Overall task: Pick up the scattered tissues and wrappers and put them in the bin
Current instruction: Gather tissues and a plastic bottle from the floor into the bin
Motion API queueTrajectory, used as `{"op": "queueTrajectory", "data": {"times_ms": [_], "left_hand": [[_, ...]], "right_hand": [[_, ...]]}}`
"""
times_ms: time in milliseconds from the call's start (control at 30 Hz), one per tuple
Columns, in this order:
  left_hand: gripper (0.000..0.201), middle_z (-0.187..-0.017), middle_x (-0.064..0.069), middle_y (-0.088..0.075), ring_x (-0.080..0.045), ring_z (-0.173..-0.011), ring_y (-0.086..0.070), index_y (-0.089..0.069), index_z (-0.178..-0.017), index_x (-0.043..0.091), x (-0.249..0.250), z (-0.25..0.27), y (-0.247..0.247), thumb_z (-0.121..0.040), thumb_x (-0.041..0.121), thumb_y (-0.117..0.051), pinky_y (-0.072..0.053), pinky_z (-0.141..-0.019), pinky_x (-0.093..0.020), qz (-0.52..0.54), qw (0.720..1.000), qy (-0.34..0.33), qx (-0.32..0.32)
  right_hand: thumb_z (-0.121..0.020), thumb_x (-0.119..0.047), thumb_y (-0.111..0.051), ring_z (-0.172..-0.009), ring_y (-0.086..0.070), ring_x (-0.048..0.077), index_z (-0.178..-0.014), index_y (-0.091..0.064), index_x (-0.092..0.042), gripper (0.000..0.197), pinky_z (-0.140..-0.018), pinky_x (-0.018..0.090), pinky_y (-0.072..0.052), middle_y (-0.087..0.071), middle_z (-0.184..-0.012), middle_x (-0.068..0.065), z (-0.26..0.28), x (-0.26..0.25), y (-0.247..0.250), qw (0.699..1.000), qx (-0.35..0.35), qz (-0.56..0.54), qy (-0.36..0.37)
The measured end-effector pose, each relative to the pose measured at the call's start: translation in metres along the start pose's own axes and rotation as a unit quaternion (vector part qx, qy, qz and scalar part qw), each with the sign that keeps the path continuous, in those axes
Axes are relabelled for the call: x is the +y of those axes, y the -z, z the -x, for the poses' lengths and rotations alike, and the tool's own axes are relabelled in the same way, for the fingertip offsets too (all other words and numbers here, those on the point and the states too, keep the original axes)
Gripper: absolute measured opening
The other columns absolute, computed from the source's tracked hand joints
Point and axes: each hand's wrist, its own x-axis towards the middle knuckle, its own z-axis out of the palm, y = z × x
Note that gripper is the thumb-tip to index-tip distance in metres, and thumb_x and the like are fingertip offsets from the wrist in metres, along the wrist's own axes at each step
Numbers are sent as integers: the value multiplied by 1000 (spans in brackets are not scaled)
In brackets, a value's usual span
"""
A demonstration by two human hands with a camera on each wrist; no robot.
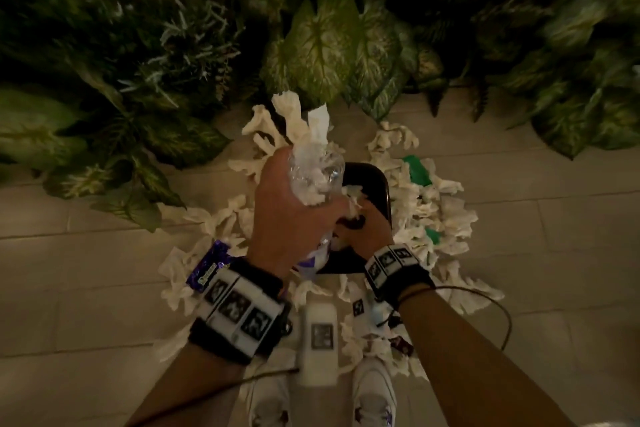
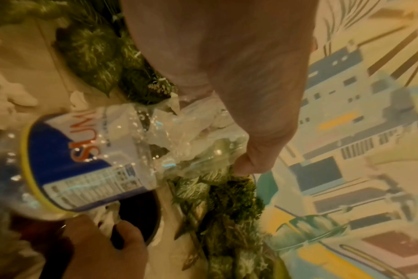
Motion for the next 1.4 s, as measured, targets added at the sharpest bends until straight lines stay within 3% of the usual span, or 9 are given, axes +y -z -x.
{"op": "queueTrajectory", "data": {"times_ms": [200, 300, 500, 600, 700, 867, 1000, 1167, 1400], "left_hand": [[56, -107, 3, -55, -19, -103, -55, -50, -105, 25, -63, -25, -57, -60, 18, -83, -46, -81, -22, -24, 996, 10, -86], [74, -127, -5, -48, -25, -119, -48, -46, -124, 20, -104, -31, -83, -62, 28, -84, -43, -102, -40, -105, 979, 36, -171], [132, -158, -10, -7, -43, -139, -23, 7, -147, 31, -155, -36, -91, -52, 46, -85, -31, -111, -54, -386, 836, 161, -356], [127, -157, -14, -5, -43, -140, -20, 6, -146, 32, -149, -27, -79, -56, 44, -83, -31, -110, -55, -389, 849, 129, -333], [102, -154, -14, -17, -38, -137, -29, -17, -145, 29, -131, 3, -53, -65, 37, -80, -33, -109, -53, -351, 899, 56, -254], [37, -105, 9, -58, -6, -85, -60, -54, -112, 30, -119, 88, -19, -80, 22, -70, -51, -69, -23, -213, 959, -8, -186], [24, -94, 15, -58, -4, -80, -58, -54, -102, 38, -174, 144, -41, -83, 27, -64, -52, -70, -20, -222, 904, 99, -351], [19, -90, 11, -55, -2, -77, -51, -41, -79, 42, -272, 178, -80, -79, 30, -56, -41, -73, -16, -292, 803, 187, -485], [48, -117, 1, -39, -19, -109, -51, -41, -115, 32, -351, 190, -117, -74, 26, -66, -43, -96, -34, -324, 807, 239, -432]], "right_hand": [[-80, -25, -68, -94, -62, 14, -109, -61, -22, 30, -81, 32, -53, -63, -106, -2, 59, 38, 30, 992, 103, -66, 6], [-80, -24, -69, -91, -66, 14, -100, -61, -27, 21, -79, 40, -57, -67, -103, 1, 98, 99, 41, 989, 100, -99, -43], [-78, -15, -71, -80, -66, 14, -94, -63, -21, 18, -66, 23, -53, -69, -94, 4, 170, 199, 45, 984, 86, -25, -151], [-78, -14, -70, -75, -63, 15, -87, -59, -23, 17, -57, 9, -43, -69, -94, 6, 185, 236, 36, 978, 42, 35, -203], [-79, -19, -68, -79, -62, 17, -86, -55, -26, 17, -70, 22, -47, -66, -90, 3, 186, 261, 26, 963, -16, 85, -257], [-77, -18, -69, -102, -63, 24, -89, -59, -17, 16, -84, 25, -45, -67, -109, 10, 146, 284, 19, 955, -30, 104, -276], [-78, -24, -68, -120, -49, 31, -124, -49, -11, 51, -98, 36, -43, -51, -131, 18, 93, 286, 24, 952, -3, 140, -271], [-57, -43, -85, -143, 6, 41, -144, 22, -32, 139, -111, 62, -16, 29, -153, 12, 29, 299, 30, 939, 7, 170, -299], [-46, -39, -91, -142, 12, 41, -143, 8, -44, 138, -109, 66, -15, 21, -156, 7, -9, 351, 42, 945, 53, 151, -284]]}}
